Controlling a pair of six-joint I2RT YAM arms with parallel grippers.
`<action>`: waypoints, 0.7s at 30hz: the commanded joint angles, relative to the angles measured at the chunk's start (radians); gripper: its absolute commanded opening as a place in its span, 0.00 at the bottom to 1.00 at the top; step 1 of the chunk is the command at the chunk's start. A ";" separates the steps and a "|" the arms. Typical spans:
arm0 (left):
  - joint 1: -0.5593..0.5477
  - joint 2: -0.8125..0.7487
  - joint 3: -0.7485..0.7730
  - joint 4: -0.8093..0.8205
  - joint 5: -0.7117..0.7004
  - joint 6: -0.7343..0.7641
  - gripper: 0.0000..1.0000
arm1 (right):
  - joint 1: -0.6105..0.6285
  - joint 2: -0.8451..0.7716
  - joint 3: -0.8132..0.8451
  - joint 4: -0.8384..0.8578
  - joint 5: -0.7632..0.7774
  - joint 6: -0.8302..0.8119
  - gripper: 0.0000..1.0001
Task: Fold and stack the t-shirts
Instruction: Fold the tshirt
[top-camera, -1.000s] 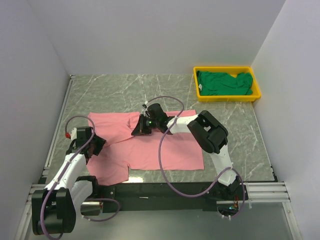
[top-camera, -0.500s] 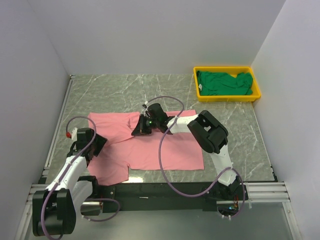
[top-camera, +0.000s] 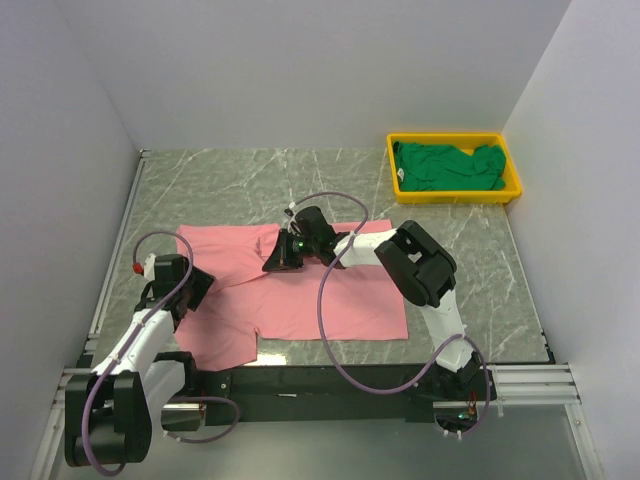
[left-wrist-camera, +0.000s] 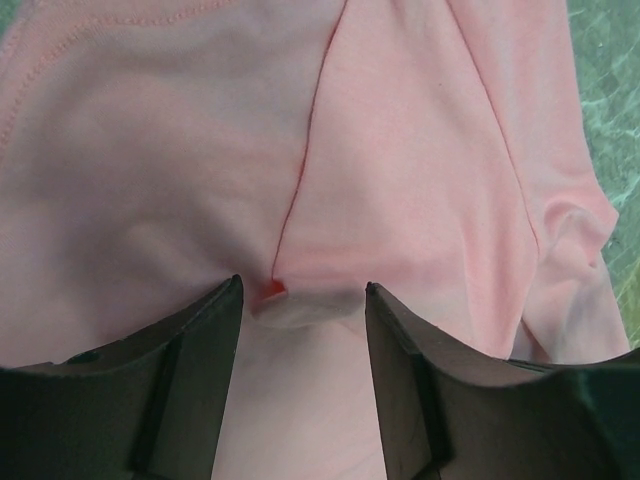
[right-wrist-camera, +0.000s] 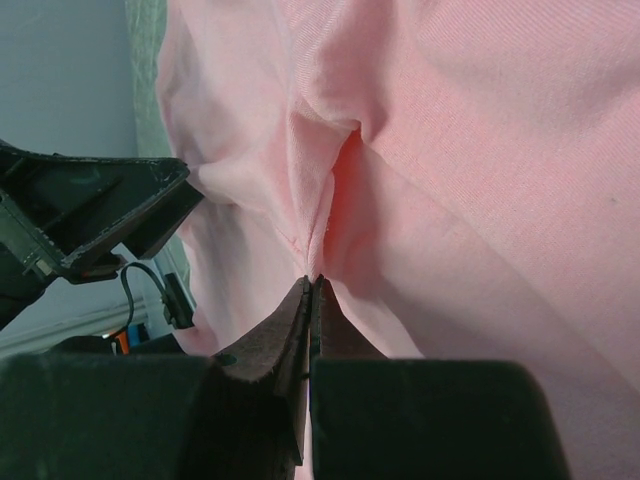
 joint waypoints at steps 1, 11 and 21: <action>0.001 0.034 0.028 0.056 0.004 0.014 0.58 | -0.005 -0.026 0.017 0.033 -0.016 0.002 0.00; 0.001 0.034 0.044 0.053 0.042 0.011 0.52 | -0.007 -0.027 0.016 0.037 -0.019 0.002 0.00; 0.003 -0.078 0.039 -0.049 0.075 -0.014 0.46 | -0.008 -0.042 0.016 0.019 -0.007 -0.014 0.00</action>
